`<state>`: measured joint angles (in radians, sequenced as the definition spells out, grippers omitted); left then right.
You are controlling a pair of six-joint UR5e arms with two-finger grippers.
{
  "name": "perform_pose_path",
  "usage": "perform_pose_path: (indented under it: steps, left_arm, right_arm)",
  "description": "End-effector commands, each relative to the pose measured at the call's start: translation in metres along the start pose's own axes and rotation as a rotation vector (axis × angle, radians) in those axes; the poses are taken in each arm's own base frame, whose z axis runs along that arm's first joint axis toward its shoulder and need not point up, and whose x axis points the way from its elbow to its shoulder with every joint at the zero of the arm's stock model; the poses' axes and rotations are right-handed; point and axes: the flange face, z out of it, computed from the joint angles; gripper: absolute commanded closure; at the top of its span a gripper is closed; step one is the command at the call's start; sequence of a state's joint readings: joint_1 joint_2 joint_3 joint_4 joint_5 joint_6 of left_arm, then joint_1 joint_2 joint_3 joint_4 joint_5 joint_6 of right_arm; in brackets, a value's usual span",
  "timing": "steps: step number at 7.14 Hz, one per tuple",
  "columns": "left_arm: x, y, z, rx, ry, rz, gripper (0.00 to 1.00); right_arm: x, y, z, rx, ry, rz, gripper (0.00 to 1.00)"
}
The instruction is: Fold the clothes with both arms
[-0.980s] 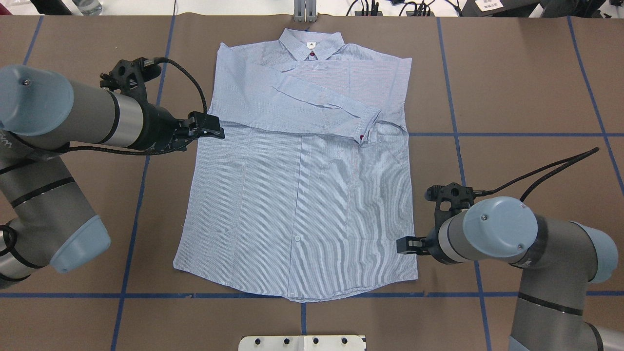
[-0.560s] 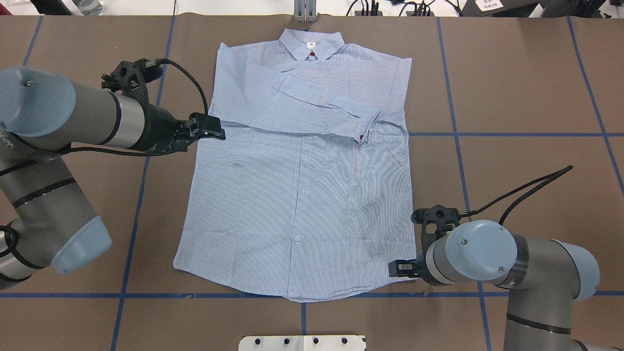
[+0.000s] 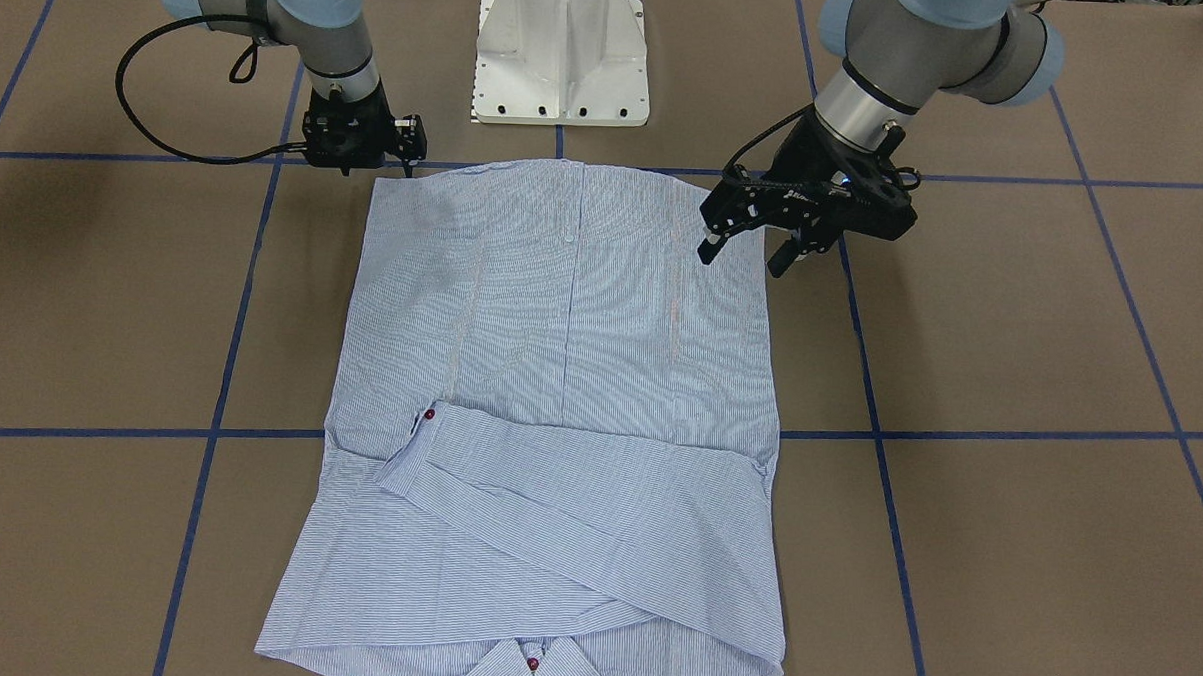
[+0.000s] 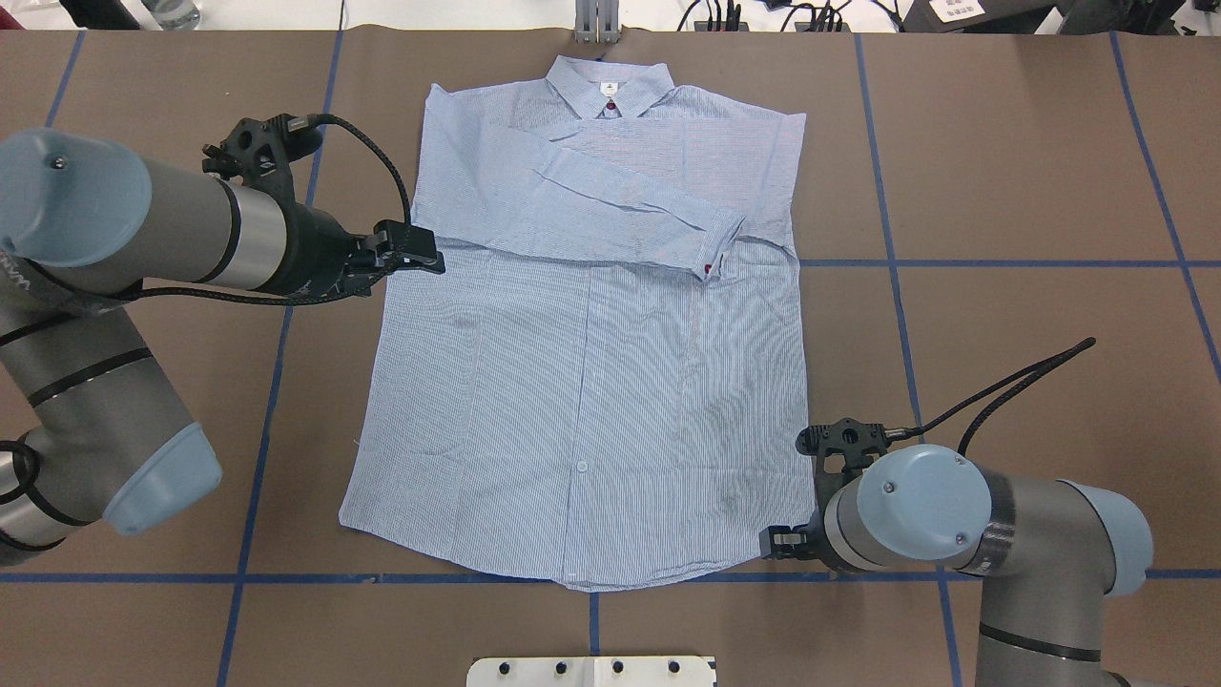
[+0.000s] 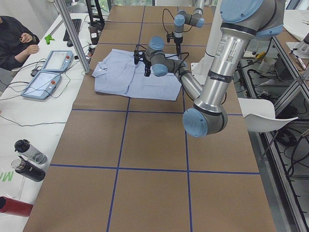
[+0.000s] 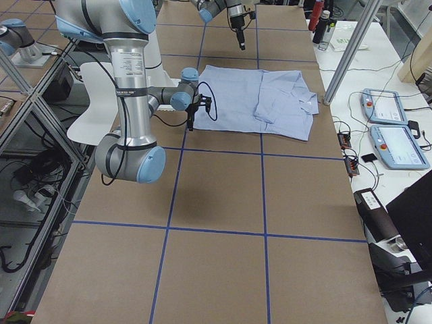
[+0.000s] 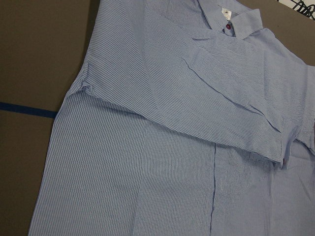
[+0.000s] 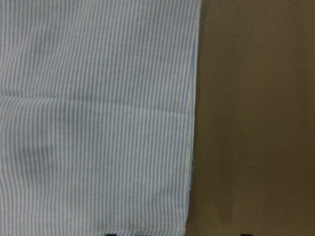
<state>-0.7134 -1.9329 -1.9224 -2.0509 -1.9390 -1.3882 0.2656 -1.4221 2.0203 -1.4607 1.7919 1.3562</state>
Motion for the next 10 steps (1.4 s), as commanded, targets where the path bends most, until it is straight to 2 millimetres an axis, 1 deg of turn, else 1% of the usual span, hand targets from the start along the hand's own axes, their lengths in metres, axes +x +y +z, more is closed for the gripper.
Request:
perform_pose_path:
  steps: [1, 2, 3, 4, 5, 7, 8, 10]
  left_arm:
    - [0.001, 0.001, 0.000, -0.001, 0.001, 0.001, 0.04]
    - [0.000, 0.000, 0.001, 0.000, 0.000, 0.000, 0.04]
    - [0.000, 0.000, 0.001, 0.000, 0.000, 0.000, 0.04]
    - [0.000, 0.000, 0.001, 0.000, 0.000, 0.000, 0.04]
    - [0.000, 0.000, 0.001, 0.000, 0.000, 0.000, 0.04]
    - [0.000, -0.001, 0.001, 0.001, -0.002, -0.001, 0.05]
    - [-0.001, -0.001, 0.002, 0.001, -0.003, -0.001, 0.06]
    - [-0.001, -0.001, 0.003, 0.001, -0.005, -0.002, 0.07]
  right_arm:
    - [0.001, 0.000, 0.004, -0.003, 0.007, -0.006, 0.15]
    - [-0.001, 0.000, 0.006, -0.004, 0.008, -0.010, 0.16]
    - [-0.015, -0.005, 0.006, 0.002, 0.000, -0.010, 0.17]
    - [-0.015, -0.006, 0.011, -0.006, 0.004, -0.009, 0.17]
    - [-0.014, -0.007, 0.010, -0.019, -0.002, -0.004, 0.20]
    - [-0.013, -0.009, 0.009, -0.020, -0.002, -0.001, 0.27]
    - [-0.013, -0.010, 0.008, -0.019, -0.004, 0.001, 0.35]
    - [-0.011, -0.014, 0.004, -0.037, -0.016, 0.011, 0.41]
